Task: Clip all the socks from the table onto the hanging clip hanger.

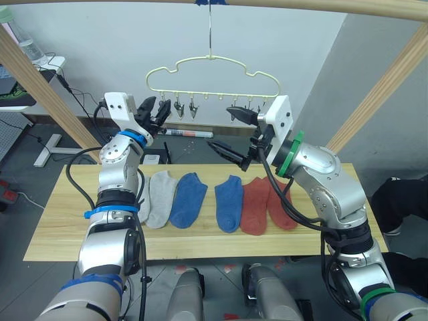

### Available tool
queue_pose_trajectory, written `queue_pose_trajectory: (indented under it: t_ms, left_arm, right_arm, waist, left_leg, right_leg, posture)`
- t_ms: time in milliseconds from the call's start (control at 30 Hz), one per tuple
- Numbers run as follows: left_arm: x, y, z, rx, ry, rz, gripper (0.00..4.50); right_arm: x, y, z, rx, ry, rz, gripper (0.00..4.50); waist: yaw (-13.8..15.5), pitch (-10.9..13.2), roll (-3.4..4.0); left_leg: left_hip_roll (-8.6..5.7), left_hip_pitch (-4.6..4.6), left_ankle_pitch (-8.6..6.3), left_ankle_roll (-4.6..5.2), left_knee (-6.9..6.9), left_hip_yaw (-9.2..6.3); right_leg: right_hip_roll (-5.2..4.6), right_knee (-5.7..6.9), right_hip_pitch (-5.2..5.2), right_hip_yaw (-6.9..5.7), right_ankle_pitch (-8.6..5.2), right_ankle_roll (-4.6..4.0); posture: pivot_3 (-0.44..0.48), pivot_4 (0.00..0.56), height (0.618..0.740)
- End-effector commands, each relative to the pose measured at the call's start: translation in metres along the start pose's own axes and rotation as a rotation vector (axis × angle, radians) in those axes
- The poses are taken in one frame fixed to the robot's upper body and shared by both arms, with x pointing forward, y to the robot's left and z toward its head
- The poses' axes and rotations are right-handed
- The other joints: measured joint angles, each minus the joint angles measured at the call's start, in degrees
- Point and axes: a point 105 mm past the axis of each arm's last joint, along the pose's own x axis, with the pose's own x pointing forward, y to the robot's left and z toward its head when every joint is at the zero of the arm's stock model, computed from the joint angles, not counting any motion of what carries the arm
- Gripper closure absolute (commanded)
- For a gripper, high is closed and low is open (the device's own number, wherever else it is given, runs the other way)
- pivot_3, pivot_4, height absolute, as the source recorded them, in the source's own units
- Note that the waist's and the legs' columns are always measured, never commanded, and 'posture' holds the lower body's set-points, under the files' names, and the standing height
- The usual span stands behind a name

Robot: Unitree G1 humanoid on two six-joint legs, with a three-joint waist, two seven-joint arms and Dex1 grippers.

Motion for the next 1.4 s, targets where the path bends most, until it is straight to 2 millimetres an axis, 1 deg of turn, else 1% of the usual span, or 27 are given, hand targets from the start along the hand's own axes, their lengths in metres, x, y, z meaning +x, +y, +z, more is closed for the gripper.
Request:
queue_pose_trajectory:
  t_ms: [33, 167, 233, 433, 567, 700, 800, 900, 933, 1100, 1233, 1400]
  left_arm:
    - [0.005, -0.002, 0.023, 0.024, -0.081, -0.012, 3.4]
    - [0.006, -0.003, 0.024, 0.025, -0.084, -0.017, 4.49]
    - [0.006, -0.003, 0.026, 0.026, -0.087, -0.019, 4.49]
    - [0.006, -0.003, 0.032, 0.04, -0.095, -0.024, 4.49]
    - [0.004, -0.002, 0.03, 0.055, -0.079, -0.021, 4.49]
    - [0.003, -0.007, 0.028, 0.081, -0.078, -0.043, 4.49]
    - [0.003, -0.005, 0.028, 0.091, -0.078, -0.024, 3.85]
    - [0.003, -0.004, 0.025, 0.075, -0.067, -0.019, 2.94]
    - [0.003, -0.005, 0.025, 0.073, -0.066, -0.021, 2.71]
    - [0.003, -0.005, 0.024, 0.071, -0.065, -0.019, 2.71]
    - [0.002, -0.004, 0.019, 0.023, -0.049, -0.011, 2.71]
    - [0.001, -0.004, 0.012, 0.014, -0.026, -0.021, 2.71]
  right_arm:
    - [0.0, 0.002, 0.016, -0.026, -0.054, 0.01, 0.0]
    - [0.0, 0.001, 0.016, -0.022, -0.053, 0.006, 0.0]
    - [0.0, 0.001, 0.015, -0.02, -0.05, 0.006, 0.0]
    - [-0.006, -0.001, 0.005, -0.008, -0.019, -0.007, 0.0]
    - [-0.008, -0.001, 0.001, -0.004, -0.007, -0.014, 0.0]
    - [-0.007, -0.002, 0.0, -0.007, -0.005, -0.017, 0.0]
    - [-0.007, -0.002, 0.0, -0.008, -0.002, -0.016, 0.0]
    - [-0.007, -0.002, 0.0, -0.007, -0.002, -0.015, 0.0]
    - [-0.007, -0.002, 0.0, -0.007, -0.002, -0.014, 0.0]
    - [-0.007, -0.001, 0.0, -0.006, -0.002, -0.011, 0.0]
    - [-0.006, 0.0, 0.002, -0.009, -0.004, -0.003, 0.0]
    - [-0.006, 0.0, 0.003, -0.011, -0.006, -0.002, 0.0]
  waist:
    - [0.0, 0.0, 0.0]
    - [0.0, 0.0, 0.0]
    - [-0.01, 0.0, 0.0]
    - [0.03, 0.0, 0.0]
    - [0.05, 0.0, 0.0]
    - [0.07, 0.0, 0.0]
    - [0.07, 0.0, 0.0]
    - [0.07, 0.0, 0.0]
    - [0.07, 0.0, 0.0]
    - [0.07, 0.0, 0.0]
    - [0.07, 0.0, 0.0]
    - [0.07, 0.0, 0.0]
  left_leg:
    - [0.0, 0.0, 0.0, 0.0, 0.0, 0.0]
    - [0.0, 0.0, 0.0, 0.0, 0.01, 0.0]
    - [0.0, 0.0, 0.0, 0.0, 0.01, 0.0]
    - [0.0, 0.0, 0.0, 0.0, 0.01, 0.0]
    - [-0.01, 0.0, 0.0, 0.0, 0.01, 0.0]
    - [0.0, 0.0, 0.0, 0.0, 0.02, -0.01]
    - [-0.01, 0.0, 0.0, 0.0, 0.02, -0.01]
    - [-0.01, 0.0, 0.0, 0.0, 0.02, -0.01]
    - [-0.01, 0.0, 0.0, 0.0, 0.02, -0.01]
    - [-0.01, 0.0, 0.0, 0.0, 0.03, -0.01]
    - [-0.01, 0.0, 0.0, 0.0, 0.04, -0.01]
    - [-0.01, 0.0, 0.0, 0.0, 0.04, -0.01]
  right_leg:
    - [0.0, 0.0, 0.0, 0.0, 0.0, 0.0]
    - [0.0, 0.01, 0.0, 0.0, 0.0, 0.0]
    - [0.0, 0.01, 0.0, 0.01, 0.0, 0.0]
    - [0.0, 0.02, 0.0, 0.0, 0.0, 0.0]
    - [0.0, 0.02, 0.0, 0.01, 0.0, 0.0]
    - [0.0, 0.03, 0.0, 0.0, 0.0, 0.0]
    - [0.0, 0.03, 0.0, 0.0, 0.0, 0.0]
    - [0.0, 0.03, 0.0, 0.01, 0.0, 0.0]
    - [0.0, 0.04, 0.0, 0.01, 0.0, 0.0]
    - [0.0, 0.05, 0.0, 0.0, 0.0, 0.0]
    - [0.0, 0.05, 0.0, 0.0, 0.0, 0.0]
    - [0.0, 0.06, 0.0, 0.0, 0.0, 0.0]
  posture:
    - [-0.028, 0.258, 0.74]
    - [-0.026, 0.259, 0.74]
    - [-0.025, 0.26, 0.74]
    - [-0.019, 0.265, 0.74]
    - [-0.015, 0.267, 0.74]
    - [-0.013, 0.265, 0.74]
    - [-0.013, 0.265, 0.74]
    - [-0.013, 0.267, 0.74]
    - [-0.012, 0.265, 0.74]
    - [-0.011, 0.264, 0.74]
    - [-0.011, 0.261, 0.74]
    - [-0.012, 0.258, 0.74]
